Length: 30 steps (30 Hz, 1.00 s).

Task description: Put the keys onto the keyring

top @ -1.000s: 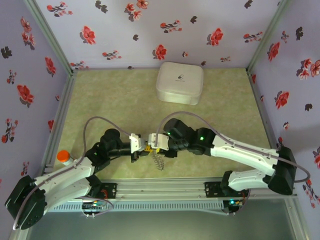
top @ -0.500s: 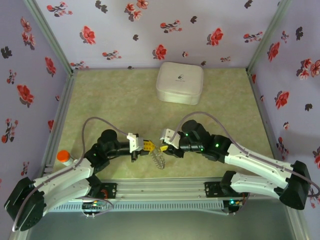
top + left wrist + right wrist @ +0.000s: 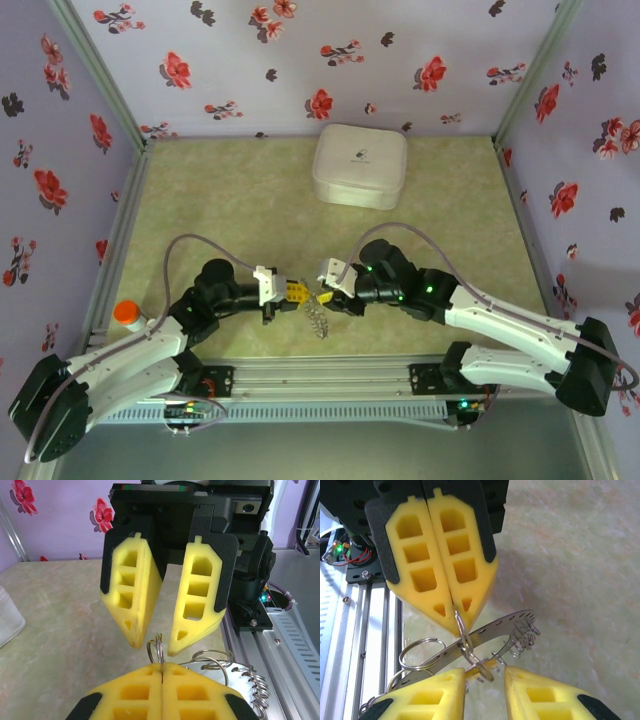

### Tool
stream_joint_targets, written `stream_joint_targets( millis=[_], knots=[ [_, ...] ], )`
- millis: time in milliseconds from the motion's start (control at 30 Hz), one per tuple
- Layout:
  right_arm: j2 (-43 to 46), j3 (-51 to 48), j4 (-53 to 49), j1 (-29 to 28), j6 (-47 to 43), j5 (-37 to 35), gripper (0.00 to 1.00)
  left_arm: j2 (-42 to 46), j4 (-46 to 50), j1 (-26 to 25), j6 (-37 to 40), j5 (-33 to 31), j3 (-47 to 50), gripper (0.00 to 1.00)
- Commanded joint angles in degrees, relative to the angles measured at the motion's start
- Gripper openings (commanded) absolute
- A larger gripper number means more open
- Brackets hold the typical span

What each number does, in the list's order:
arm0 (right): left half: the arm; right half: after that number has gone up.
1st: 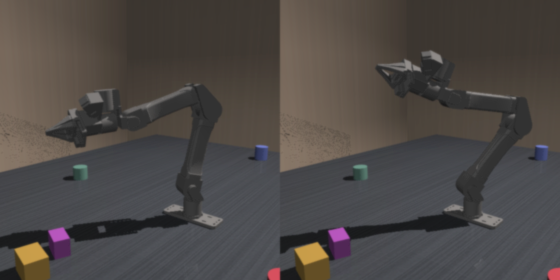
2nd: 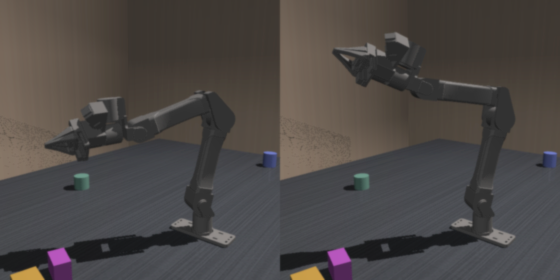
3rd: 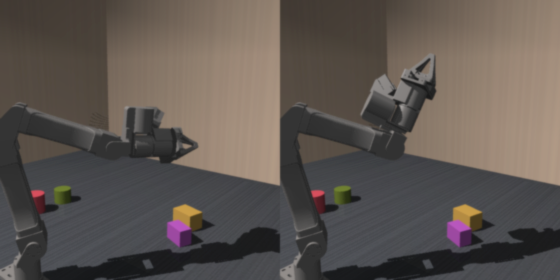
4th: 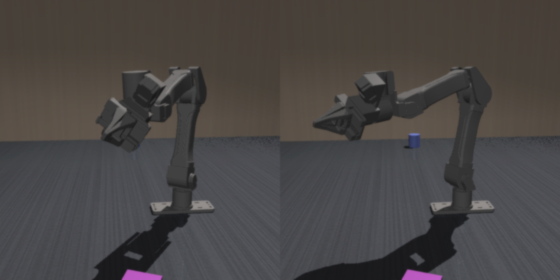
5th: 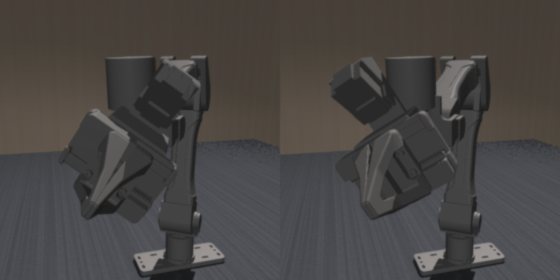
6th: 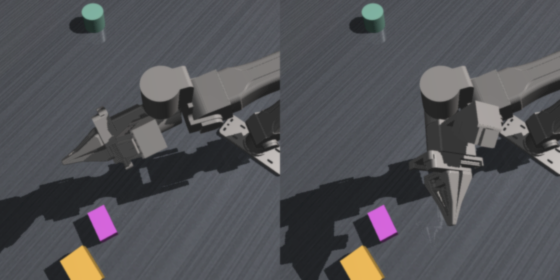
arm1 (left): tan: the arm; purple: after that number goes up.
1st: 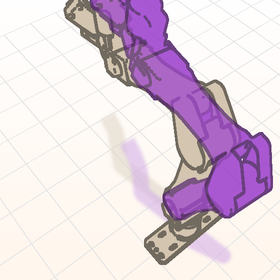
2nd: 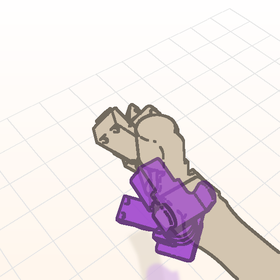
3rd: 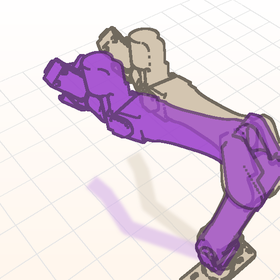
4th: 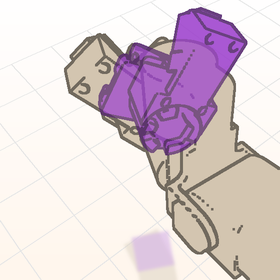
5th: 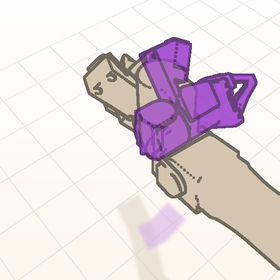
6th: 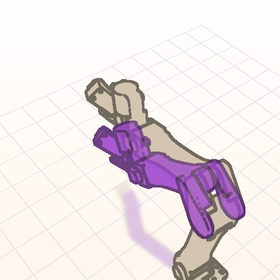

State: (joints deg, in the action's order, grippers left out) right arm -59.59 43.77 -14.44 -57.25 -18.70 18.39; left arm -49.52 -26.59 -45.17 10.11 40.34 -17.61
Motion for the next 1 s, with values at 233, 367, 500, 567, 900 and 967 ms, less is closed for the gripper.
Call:
stream_joint_targets(
  millis=[233,367,500,567,900,967],
  knots=[
    [-1.8,1.2,5.4,0.3,2.8,4.7,0.25,0.9,-3.5,-0.3,-0.9,1.9,0.2,0.00],
    [-2.2,1.5,6.0,0.3,3.0,5.5,0.15,0.9,-3.5,-0.3,-1.0,1.9,0.1,0.00],
    [-2.2,2.2,4.4,0.2,2.5,5.7,0.01,0.8,-3.2,-0.3,-0.5,1.5,0.2,0.01],
    [-2.3,3.1,1.7,0.2,1.4,4.8,0.00,0.7,-2.5,-0.3,-0.1,0.7,0.1,0.14],
    [-7.6,12.6,-16.7,-3.8,-9.2,-4.7,0.00,-0.6,1.5,-0.4,1.3,0.3,-0.7,0.25],
    [-9.1,14.5,-18.4,-4.3,-10.3,-4.9,0.00,-0.7,1.2,-0.4,1.0,0.4,-0.6,0.25]
  ],
)
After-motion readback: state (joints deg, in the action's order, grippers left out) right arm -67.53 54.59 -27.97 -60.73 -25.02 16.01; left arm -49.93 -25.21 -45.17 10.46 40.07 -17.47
